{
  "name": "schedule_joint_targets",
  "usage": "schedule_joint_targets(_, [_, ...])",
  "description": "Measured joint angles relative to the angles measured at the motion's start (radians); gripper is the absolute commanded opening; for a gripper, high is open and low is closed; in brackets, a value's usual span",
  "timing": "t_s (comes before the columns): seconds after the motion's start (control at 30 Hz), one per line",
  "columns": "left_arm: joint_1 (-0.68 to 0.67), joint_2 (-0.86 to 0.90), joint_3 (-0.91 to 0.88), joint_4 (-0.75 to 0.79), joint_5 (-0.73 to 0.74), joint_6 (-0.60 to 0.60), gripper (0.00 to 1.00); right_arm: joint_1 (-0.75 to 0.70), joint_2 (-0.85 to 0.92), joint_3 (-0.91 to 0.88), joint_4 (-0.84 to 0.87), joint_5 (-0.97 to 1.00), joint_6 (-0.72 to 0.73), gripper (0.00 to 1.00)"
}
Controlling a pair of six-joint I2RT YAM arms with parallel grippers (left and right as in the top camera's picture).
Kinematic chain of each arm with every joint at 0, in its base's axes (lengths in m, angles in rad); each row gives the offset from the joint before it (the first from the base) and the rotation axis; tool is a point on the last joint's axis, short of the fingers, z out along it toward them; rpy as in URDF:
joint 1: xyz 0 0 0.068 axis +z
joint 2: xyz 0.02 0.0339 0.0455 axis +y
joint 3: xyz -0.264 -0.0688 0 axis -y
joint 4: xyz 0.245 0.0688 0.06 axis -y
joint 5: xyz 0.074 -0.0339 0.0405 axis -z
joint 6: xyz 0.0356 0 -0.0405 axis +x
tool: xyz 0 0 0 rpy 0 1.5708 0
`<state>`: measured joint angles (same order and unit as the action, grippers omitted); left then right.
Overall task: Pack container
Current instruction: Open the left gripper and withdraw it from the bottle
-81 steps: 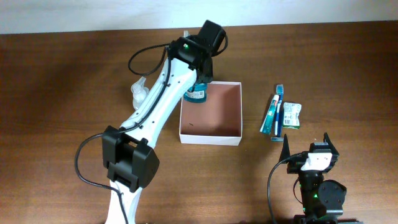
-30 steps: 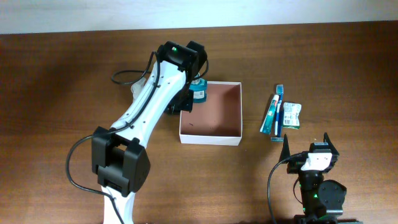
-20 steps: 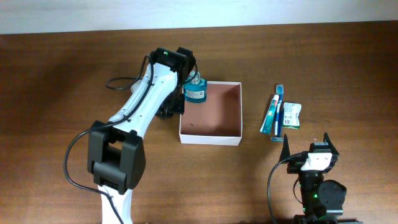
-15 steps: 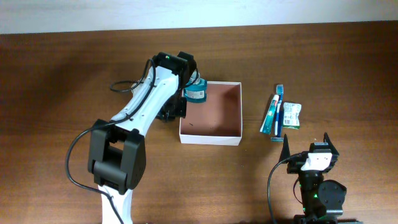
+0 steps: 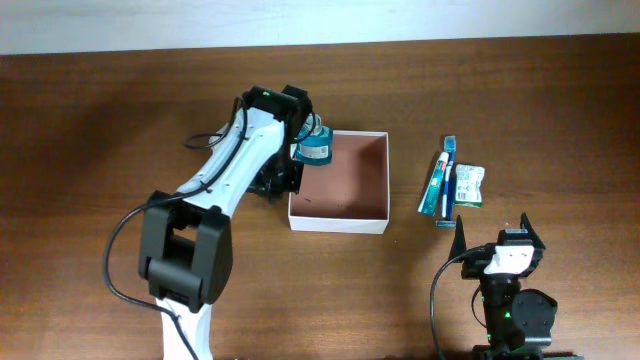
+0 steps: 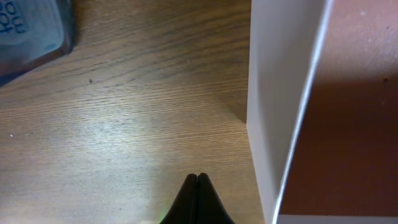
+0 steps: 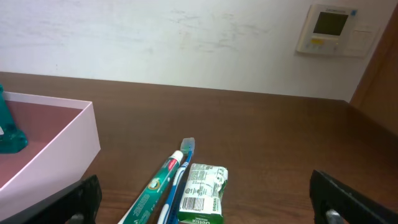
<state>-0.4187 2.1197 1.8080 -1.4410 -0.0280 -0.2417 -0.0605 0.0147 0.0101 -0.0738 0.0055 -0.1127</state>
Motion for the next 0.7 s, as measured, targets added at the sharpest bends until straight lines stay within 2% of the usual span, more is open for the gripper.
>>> schedule_joint_targets(0.4, [0.044, -0.117, 0.000, -0.006, 0.052, 0.049, 0.00, 0.000, 0.000, 0.000, 0.000, 0.000, 0.000, 0.98])
schedule_joint_targets(0.7, [0.043, -0.180, -0.026, 0.011, 0.159, 0.131, 0.01, 0.000, 0.000, 0.000, 0.000, 0.000, 0.000, 0.98])
